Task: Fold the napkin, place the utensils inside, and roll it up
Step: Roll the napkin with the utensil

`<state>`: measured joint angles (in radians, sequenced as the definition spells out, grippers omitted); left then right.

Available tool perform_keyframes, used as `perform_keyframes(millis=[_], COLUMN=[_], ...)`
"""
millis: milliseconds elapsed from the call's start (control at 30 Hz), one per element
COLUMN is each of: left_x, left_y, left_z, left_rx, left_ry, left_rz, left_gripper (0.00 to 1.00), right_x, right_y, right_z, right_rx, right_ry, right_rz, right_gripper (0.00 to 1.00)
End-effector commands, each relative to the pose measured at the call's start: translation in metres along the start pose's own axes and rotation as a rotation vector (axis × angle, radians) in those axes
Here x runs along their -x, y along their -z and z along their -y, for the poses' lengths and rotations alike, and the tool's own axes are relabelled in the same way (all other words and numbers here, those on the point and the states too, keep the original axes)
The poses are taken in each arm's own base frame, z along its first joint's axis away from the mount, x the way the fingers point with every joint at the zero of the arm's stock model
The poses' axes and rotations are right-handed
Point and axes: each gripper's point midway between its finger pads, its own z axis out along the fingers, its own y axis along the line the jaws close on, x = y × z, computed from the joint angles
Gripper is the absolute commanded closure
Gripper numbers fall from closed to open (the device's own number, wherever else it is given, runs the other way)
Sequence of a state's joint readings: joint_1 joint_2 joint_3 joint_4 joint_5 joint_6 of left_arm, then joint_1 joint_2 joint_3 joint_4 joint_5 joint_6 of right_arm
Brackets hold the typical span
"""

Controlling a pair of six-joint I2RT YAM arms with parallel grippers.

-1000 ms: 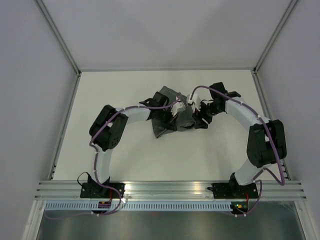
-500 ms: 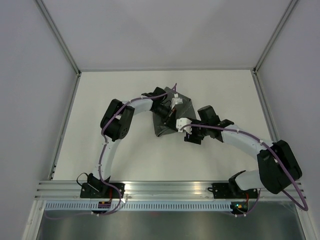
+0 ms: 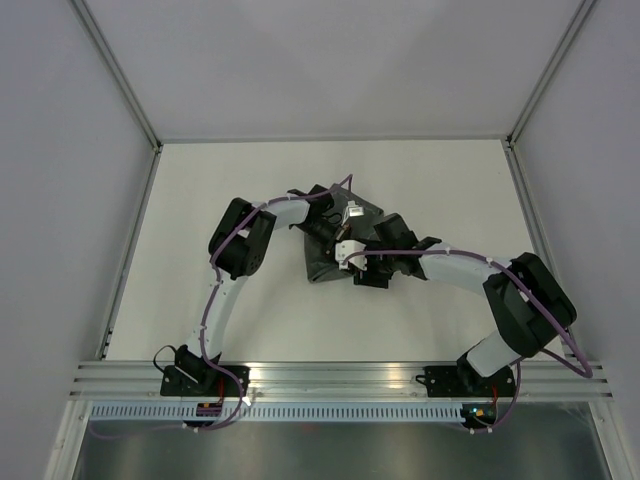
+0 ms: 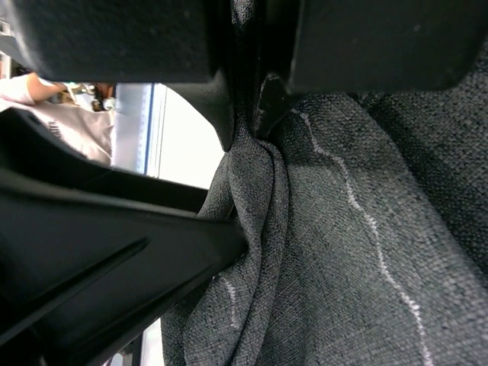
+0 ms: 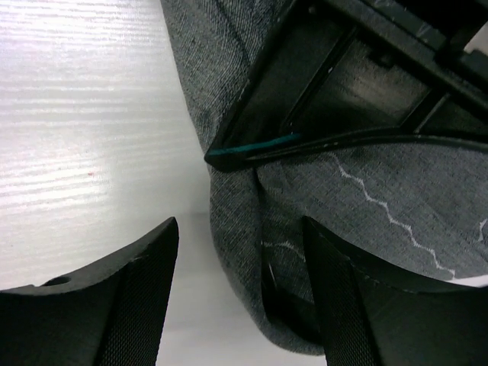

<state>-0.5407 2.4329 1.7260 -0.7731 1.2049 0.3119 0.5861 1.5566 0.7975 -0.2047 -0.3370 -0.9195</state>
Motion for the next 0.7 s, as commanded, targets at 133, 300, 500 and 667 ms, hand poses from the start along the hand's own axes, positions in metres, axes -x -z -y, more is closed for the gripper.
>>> perform_keyframes(millis=[133, 300, 500, 667], left_x=[-0.017, -0.018, -0.020, -0.024], left_y=[-0.009, -0.010, -0.010, -0.009], left_z=[-0.008, -0.006, -0.005, -0.007], left_rx=[-0.006, -0.014, -0.016, -0.011], left_ry=[0.024, 0.026, 0.033, 0.035], left_rz=[-0.049, -0.052, -0.058, -0.070], left_gripper=[0.98, 0.98, 0.98, 0.98], right_x=[0.026, 0.033, 0.023, 0.017], right_y=[-0.006, -0.012, -0.023, -0.028], right_z=[0.014, 0.013, 0.005, -0.001], right_rx=[-0.017, 0.003, 0.076, 0.124], right_ry=[0.035, 0.034, 0.009, -0.006], right_rz=[0.040, 0.038, -0.011, -0.045], right_gripper=[0.28, 0.28, 0.38, 0.51])
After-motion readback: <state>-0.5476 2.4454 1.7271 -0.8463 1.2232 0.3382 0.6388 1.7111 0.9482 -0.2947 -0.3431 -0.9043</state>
